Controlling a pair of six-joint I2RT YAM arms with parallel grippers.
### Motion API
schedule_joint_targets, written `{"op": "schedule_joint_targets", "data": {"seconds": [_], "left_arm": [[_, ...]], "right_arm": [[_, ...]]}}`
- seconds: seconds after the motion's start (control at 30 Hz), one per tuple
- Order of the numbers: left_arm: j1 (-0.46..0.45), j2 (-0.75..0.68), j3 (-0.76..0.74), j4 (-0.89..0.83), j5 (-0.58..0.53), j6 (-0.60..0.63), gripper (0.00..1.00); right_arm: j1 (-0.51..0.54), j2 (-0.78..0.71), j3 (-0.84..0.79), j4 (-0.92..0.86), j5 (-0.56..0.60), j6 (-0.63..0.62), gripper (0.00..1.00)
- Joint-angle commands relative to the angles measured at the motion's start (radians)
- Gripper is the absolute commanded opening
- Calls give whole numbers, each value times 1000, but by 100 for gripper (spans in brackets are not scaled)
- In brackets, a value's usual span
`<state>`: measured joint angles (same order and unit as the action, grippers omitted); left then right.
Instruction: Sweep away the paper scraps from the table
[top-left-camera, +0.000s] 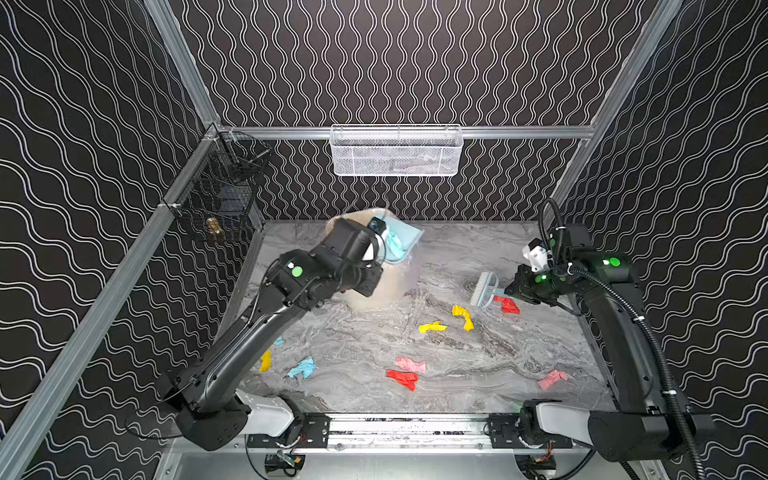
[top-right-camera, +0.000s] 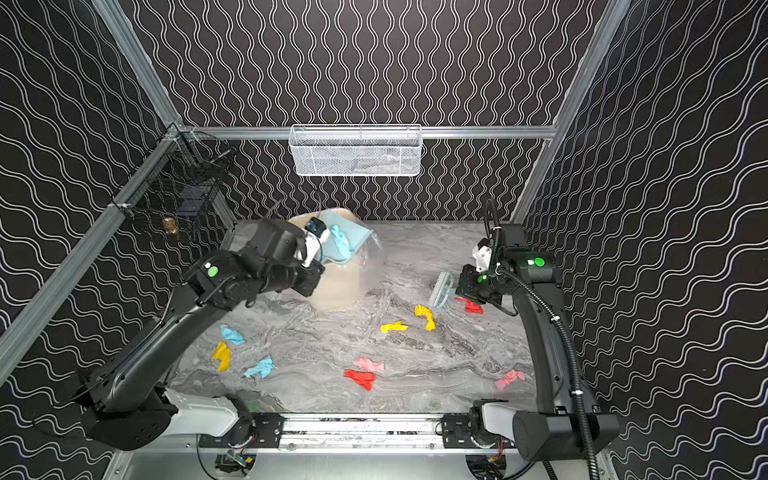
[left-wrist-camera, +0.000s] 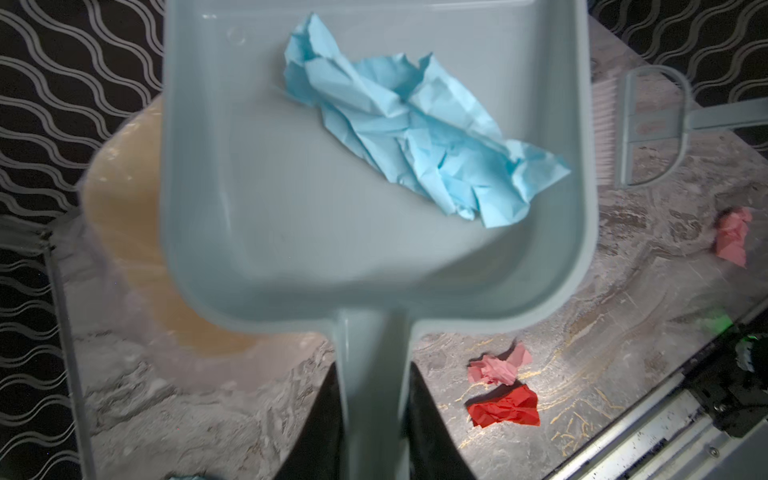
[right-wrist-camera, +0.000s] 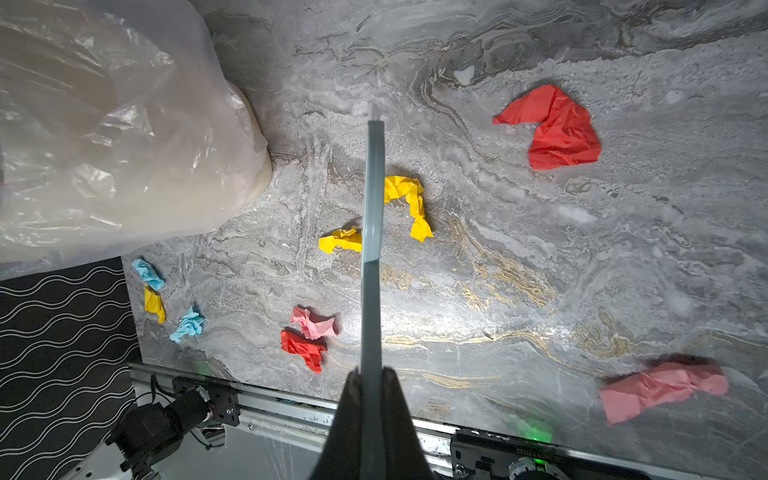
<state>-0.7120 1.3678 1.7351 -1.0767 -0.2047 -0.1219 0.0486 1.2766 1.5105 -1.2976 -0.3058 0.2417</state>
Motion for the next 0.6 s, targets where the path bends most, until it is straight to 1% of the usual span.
{"op": "schedule_joint_targets", "data": {"seconds": [0.0, 0.1, 0.17, 0.27, 0.4, 0.57], "left_arm": [[59, 18, 38, -75, 0, 54, 8], [116, 35, 62, -87, -22, 88, 8], [137, 44, 69, -88, -46, 116, 9], [156, 67, 78, -93, -109, 166, 8], [187, 105, 113, -109, -165, 226, 8], [201, 157, 135, -145, -270, 305, 10]], "right_arm": [[-3, 10, 19, 19, -20, -22, 0], [-3, 23, 36, 25, -24, -26, 0], [-4, 34, 47, 30, -30, -24, 0], [-5, 57, 73, 26, -42, -26, 0], [-4, 81, 92, 16, -37, -43, 0], [-4, 106, 118, 11, -36, -51, 0]]}}
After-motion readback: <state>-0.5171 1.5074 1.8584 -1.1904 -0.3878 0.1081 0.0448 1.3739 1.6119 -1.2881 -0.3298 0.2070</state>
